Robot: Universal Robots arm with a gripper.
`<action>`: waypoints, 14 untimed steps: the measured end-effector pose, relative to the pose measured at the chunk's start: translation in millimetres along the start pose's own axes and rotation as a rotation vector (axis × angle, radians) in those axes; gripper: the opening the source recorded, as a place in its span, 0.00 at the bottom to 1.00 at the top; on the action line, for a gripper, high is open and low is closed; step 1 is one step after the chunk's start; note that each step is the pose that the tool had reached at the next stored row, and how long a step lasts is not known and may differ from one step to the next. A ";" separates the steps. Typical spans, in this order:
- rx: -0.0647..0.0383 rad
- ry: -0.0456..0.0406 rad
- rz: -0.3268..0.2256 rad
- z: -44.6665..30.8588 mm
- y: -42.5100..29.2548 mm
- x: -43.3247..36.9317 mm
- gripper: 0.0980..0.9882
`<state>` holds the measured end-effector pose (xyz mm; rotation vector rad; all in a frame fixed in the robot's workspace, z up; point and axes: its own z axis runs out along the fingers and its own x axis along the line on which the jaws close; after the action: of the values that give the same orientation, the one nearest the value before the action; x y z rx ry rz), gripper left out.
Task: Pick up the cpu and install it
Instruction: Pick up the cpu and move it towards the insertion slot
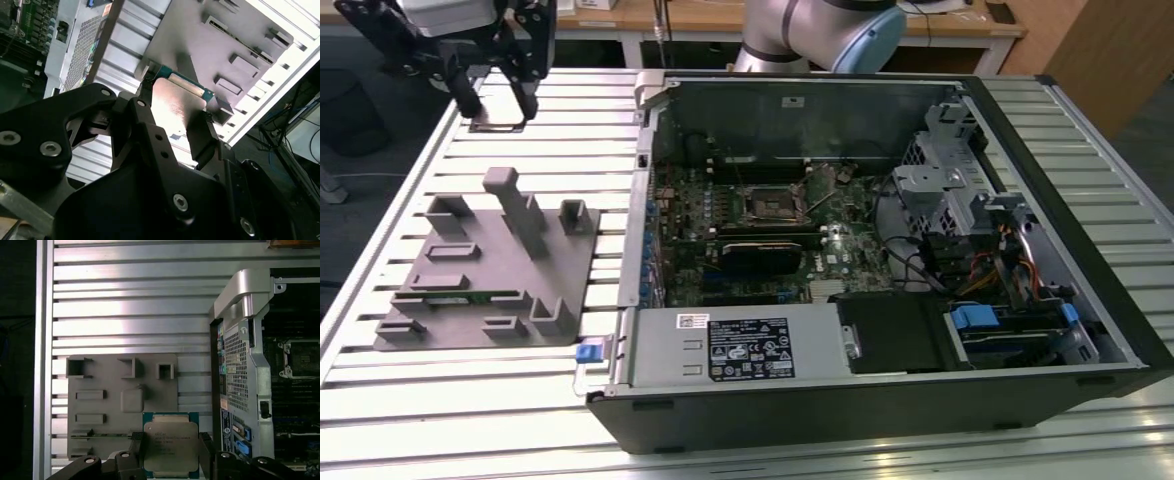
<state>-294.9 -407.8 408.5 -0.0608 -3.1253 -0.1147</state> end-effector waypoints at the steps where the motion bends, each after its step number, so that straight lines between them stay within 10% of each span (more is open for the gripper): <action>1: 0.000 0.0000 0.000 0.0 0.1 -2.7 0.48; 14: 0.000 0.0000 0.000 0.0 1.6 -42.4 0.48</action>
<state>-252.4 -407.8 408.0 -0.0608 -3.1253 -0.1147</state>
